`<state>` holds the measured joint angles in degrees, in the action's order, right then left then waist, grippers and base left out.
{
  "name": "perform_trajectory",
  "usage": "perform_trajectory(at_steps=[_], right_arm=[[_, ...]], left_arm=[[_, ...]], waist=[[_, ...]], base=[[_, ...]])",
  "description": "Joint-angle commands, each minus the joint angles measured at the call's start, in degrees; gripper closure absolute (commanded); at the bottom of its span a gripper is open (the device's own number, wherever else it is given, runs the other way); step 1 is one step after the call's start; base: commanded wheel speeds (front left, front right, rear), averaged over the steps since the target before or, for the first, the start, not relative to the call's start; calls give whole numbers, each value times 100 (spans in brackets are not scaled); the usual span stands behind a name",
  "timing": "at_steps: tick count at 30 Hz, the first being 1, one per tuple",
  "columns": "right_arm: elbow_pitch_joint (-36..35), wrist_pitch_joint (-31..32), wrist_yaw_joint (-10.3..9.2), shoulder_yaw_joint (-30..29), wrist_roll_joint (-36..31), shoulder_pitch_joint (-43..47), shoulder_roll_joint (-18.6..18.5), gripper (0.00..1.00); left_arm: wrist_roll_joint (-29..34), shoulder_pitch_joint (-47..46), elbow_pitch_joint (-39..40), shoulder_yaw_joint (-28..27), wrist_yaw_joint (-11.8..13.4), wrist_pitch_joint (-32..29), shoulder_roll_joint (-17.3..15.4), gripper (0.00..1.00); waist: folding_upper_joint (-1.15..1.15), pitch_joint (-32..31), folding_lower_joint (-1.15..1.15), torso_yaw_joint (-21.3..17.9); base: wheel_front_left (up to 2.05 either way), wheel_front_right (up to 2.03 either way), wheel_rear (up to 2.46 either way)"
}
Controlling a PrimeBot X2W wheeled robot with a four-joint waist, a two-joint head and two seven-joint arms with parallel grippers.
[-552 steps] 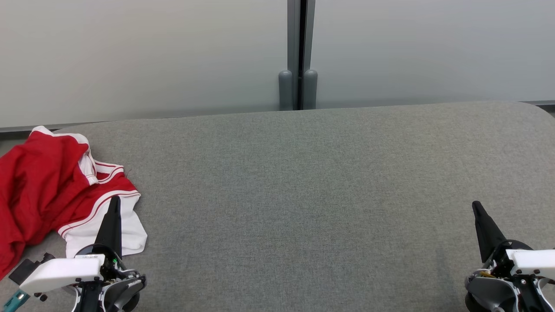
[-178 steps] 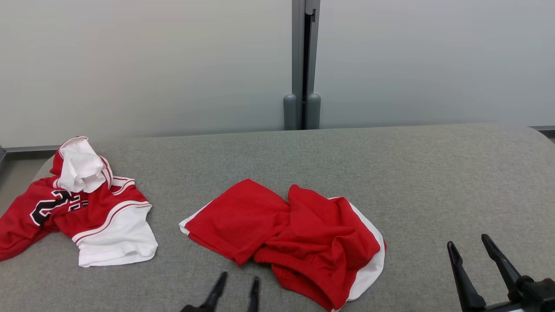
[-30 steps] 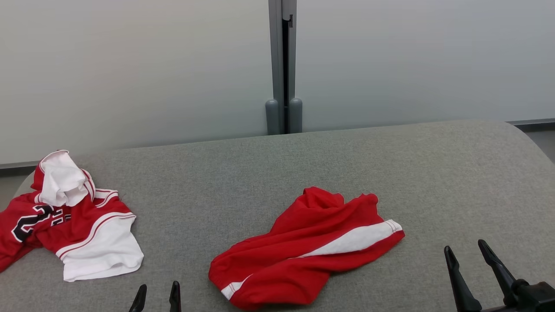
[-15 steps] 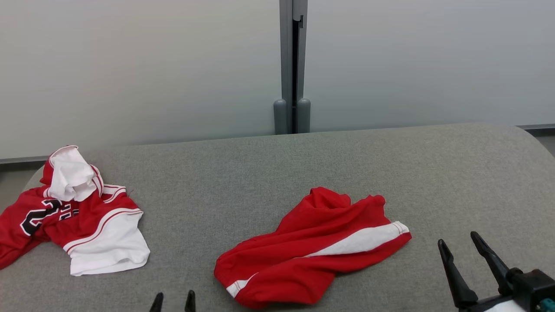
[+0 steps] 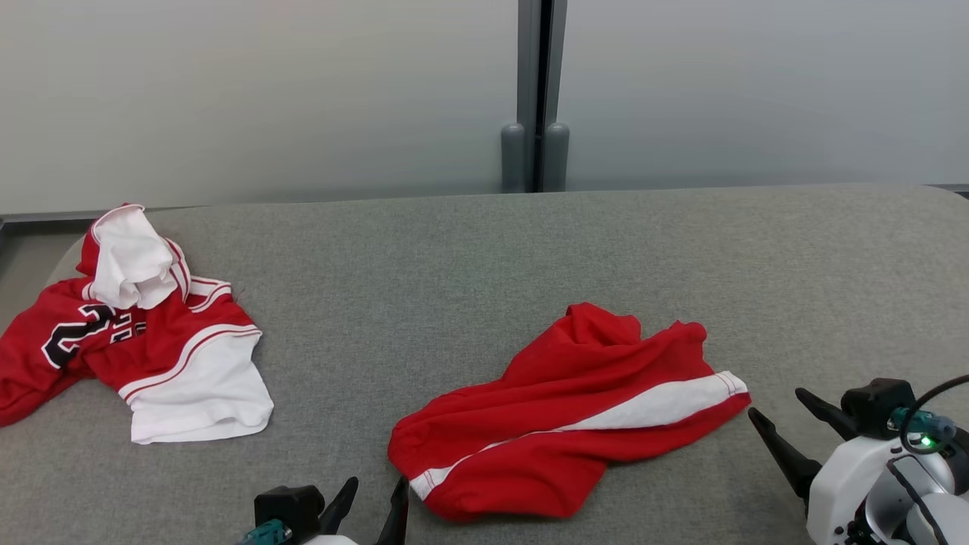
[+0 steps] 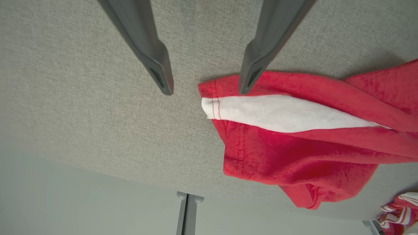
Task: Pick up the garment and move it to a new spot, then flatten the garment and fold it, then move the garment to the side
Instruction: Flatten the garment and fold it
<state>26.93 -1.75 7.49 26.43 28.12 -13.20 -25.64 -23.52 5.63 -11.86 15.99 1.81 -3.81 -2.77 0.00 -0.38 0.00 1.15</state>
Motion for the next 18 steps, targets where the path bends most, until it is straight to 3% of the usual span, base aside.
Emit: perform_trajectory(at_steps=[1, 18], right_arm=[[99, -18, 1, 91, 99, -141, -67, 0], [1157, -513, 1, 1533, 1167, -1173, -279, 0]], left_arm=[[-59, -99, 60, 17, 61, -41, -23, 0], [-497, -504, 206, 526, 351, -383, -23, 0]], waist=[[0, 123, 0, 99], [0, 640, 0, 429]], base=[[0, 0, 0], [0, 0, 0]])
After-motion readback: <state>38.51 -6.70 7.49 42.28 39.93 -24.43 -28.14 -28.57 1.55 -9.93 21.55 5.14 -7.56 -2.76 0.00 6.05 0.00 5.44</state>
